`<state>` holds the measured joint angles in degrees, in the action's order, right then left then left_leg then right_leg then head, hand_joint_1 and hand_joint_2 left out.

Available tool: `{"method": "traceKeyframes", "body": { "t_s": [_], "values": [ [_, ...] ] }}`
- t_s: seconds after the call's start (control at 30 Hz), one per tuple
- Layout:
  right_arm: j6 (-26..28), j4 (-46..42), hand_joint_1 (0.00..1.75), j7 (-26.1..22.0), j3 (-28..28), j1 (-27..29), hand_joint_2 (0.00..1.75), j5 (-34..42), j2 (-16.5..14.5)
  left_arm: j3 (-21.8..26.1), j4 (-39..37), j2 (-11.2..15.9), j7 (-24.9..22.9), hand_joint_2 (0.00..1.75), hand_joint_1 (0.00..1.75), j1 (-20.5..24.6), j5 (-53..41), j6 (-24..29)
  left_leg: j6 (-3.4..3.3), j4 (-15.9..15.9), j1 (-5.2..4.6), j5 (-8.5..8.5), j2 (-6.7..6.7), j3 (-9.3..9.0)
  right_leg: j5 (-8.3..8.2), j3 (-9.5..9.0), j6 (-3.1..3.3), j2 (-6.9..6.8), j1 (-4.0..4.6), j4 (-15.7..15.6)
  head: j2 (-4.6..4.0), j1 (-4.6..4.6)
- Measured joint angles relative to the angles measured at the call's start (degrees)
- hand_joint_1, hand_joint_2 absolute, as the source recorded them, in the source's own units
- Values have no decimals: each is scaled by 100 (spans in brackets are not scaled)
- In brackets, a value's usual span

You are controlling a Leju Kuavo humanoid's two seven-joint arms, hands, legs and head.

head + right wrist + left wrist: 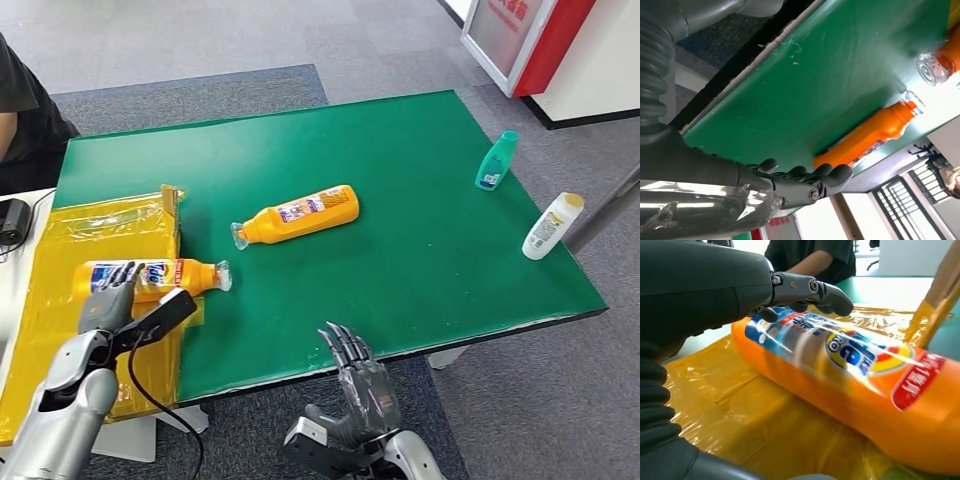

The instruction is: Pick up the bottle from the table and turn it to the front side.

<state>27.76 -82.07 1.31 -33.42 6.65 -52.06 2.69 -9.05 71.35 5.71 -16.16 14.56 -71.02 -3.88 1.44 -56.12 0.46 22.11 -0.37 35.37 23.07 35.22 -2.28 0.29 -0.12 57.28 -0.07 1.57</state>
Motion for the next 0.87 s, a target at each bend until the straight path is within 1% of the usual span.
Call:
{"method": "traceKeyframes", "body": {
  "t_s": [0.17,0.27,0.3,0.37,0.43,0.47,0.53,0.6,0.67,0.73,0.8,0.83,0.87],
  "values": [
    [84,-5,0,60,21,89,175,31,0,223,359,100,27,0,0,-184,578,133,0,0,0,1,0,0,3,0,0,0,0,0,0,0],
    [117,-12,0,76,45,129,175,53,0,357,621,126,119,0,0,-307,822,206,0,0,0,1,0,0,4,0,-1,0,0,0,0,0],
    [132,-22,0,76,57,148,175,71,1,405,722,128,218,0,0,-369,986,253,0,0,0,1,0,0,4,0,-1,0,0,0,0,0],
    [198,-80,0,36,93,216,175,185,3,528,1047,119,741,0,0,-602,1731,357,1,0,0,4,1,0,4,-1,-1,1,0,0,0,0],
    [280,-176,0,-75,137,309,175,370,16,683,1507,92,1467,0,0,-953,2767,386,3,0,0,9,2,-1,7,1,2,3,-1,0,0,-1],
    [305,-224,0,-145,155,352,175,465,26,757,1719,76,1750,0,0,-1128,3178,367,3,0,-1,13,3,-1,9,1,3,4,-1,0,0,0],
    [330,-331,0,-382,185,433,175,827,44,919,2129,27,2367,0,0,-1479,4016,250,1,0,-1,20,4,-1,16,0,4,4,-1,0,0,1],
    [318,-456,0,-769,212,512,175,1453,52,1094,2491,-59,3111,0,0,-1846,4989,-18,0,0,-2,25,4,-1,21,-2,3,4,-1,0,0,0],
    [280,-638,0,-1166,275,605,175,1958,55,1330,2822,-226,3818,87,0,-2253,5912,-471,2,0,-2,31,4,-2,27,-3,2,4,-1,0,0,-1],
    [223,-867,0,-1415,379,671,175,2099,56,1607,3038,-491,4308,175,0,-2621,6481,-1035,1,0,-2,34,5,-3,32,-4,1,3,-2,-1,0,-1],
    [125,-1111,0,-1513,498,680,175,2081,56,1831,3104,-794,4595,175,0,-2912,6654,-1529,-2,0,-3,36,5,-3,34,-5,-1,2,-4,-1,0,-1],
    [34,-1228,0,-1530,561,666,175,2102,55,1899,3107,-940,4703,175,0,-3030,6652,-1711,-3,0,-3,37,5,-3,34,-5,-2,2,-5,-1,0,0],
    [-10,-1288,0,-1538,593,659,175,2109,54,1933,3105,-1014,4754,175,0,-3088,6644,-1795,-3,0,-4,37,5,-3,34,-5,-2,2,-5,-2,0,0]
  ]
}}
